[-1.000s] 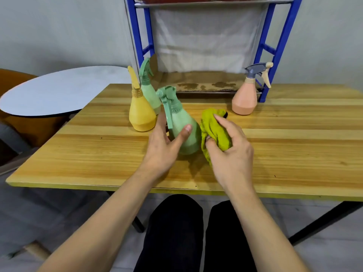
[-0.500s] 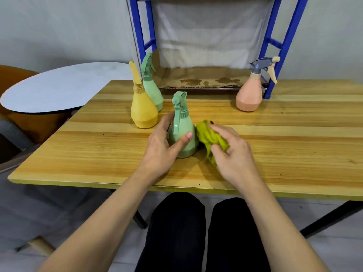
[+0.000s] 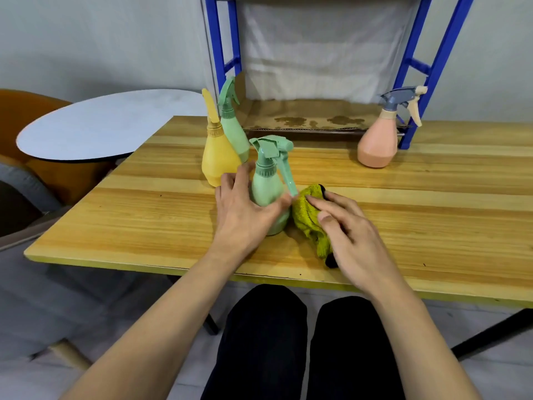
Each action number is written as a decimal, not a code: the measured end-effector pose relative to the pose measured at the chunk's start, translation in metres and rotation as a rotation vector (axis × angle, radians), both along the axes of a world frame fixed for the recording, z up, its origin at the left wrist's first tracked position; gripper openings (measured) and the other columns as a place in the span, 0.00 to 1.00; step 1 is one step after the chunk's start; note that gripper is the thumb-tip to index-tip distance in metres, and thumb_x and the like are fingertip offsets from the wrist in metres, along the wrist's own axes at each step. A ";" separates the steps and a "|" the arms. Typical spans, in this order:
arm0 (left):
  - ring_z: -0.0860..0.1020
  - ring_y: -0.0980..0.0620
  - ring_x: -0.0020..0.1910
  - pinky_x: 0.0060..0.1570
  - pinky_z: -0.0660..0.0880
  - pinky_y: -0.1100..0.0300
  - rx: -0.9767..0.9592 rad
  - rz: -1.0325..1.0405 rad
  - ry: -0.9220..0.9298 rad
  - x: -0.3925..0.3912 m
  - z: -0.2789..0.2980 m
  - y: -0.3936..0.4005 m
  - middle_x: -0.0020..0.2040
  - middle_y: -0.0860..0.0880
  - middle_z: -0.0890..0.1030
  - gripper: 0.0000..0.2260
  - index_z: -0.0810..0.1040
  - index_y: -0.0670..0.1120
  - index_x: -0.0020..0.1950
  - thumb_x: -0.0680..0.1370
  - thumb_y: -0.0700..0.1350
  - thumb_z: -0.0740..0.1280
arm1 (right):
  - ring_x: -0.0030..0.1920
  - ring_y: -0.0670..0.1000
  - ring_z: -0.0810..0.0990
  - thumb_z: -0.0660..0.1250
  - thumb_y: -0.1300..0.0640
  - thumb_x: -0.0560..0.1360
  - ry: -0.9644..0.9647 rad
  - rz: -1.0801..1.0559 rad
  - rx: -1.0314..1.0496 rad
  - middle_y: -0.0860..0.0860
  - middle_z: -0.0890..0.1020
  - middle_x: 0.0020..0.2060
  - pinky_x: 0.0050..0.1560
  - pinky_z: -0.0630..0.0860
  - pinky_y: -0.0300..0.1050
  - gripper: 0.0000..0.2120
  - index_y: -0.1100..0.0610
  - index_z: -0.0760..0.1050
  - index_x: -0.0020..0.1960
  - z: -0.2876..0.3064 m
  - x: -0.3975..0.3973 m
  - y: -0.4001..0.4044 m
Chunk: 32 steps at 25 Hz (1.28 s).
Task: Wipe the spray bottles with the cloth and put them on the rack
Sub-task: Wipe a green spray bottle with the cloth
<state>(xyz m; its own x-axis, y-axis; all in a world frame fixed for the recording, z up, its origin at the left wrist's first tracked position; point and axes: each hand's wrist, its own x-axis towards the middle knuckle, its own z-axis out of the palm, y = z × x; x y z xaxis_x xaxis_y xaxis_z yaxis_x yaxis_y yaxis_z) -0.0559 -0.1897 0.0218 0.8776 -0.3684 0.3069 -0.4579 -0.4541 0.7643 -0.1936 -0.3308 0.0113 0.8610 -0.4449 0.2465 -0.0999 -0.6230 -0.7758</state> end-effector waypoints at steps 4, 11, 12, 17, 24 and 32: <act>0.71 0.55 0.72 0.74 0.68 0.51 -0.140 -0.341 0.198 0.024 0.023 0.021 0.72 0.55 0.73 0.25 0.69 0.54 0.77 0.80 0.59 0.60 | 0.64 0.40 0.75 0.65 0.57 0.81 -0.168 -0.163 0.098 0.41 0.78 0.62 0.64 0.68 0.35 0.19 0.39 0.76 0.67 -0.005 0.000 0.000; 0.82 0.61 0.55 0.52 0.78 0.65 -0.253 -0.347 0.025 0.021 0.009 0.018 0.56 0.54 0.85 0.16 0.76 0.43 0.69 0.83 0.46 0.67 | 0.65 0.40 0.77 0.65 0.57 0.81 -0.434 -0.099 0.616 0.43 0.81 0.64 0.64 0.75 0.38 0.17 0.49 0.76 0.70 0.001 0.026 0.047; 0.82 0.61 0.55 0.51 0.79 0.65 -0.255 -0.325 -0.016 0.020 0.008 0.016 0.56 0.53 0.85 0.16 0.76 0.43 0.69 0.83 0.46 0.67 | 0.66 0.41 0.77 0.65 0.56 0.81 -0.409 -0.082 0.624 0.44 0.80 0.64 0.66 0.75 0.41 0.17 0.49 0.76 0.70 -0.002 0.029 0.050; 0.82 0.56 0.58 0.54 0.80 0.63 -0.259 -0.271 -0.089 0.017 0.002 0.009 0.60 0.50 0.84 0.17 0.75 0.44 0.71 0.84 0.49 0.66 | 0.66 0.50 0.72 0.62 0.54 0.80 -0.220 -0.211 0.066 0.48 0.74 0.66 0.66 0.70 0.46 0.19 0.47 0.74 0.71 -0.010 0.036 0.054; 0.81 0.61 0.57 0.52 0.79 0.65 -0.261 -0.203 -0.023 0.015 0.008 0.013 0.58 0.57 0.83 0.15 0.75 0.49 0.70 0.83 0.50 0.66 | 0.57 0.59 0.73 0.65 0.56 0.77 0.013 -0.350 -0.325 0.56 0.78 0.58 0.61 0.71 0.54 0.18 0.49 0.79 0.66 0.011 0.025 0.035; 0.76 0.64 0.61 0.59 0.75 0.66 -0.191 -0.173 0.055 0.006 -0.011 0.022 0.63 0.62 0.75 0.30 0.67 0.55 0.76 0.77 0.48 0.75 | 0.76 0.56 0.62 0.58 0.31 0.76 0.305 -0.236 -0.488 0.52 0.69 0.73 0.76 0.60 0.58 0.29 0.46 0.73 0.70 -0.002 0.014 -0.007</act>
<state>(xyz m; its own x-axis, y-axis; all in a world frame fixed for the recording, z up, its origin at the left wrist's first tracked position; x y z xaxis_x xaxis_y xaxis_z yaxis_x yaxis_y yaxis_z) -0.0496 -0.1680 0.0113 0.8238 -0.4546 0.3388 -0.4717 -0.2181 0.8544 -0.1794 -0.3376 0.0089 0.8167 -0.5301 0.2280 -0.4505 -0.8327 -0.3220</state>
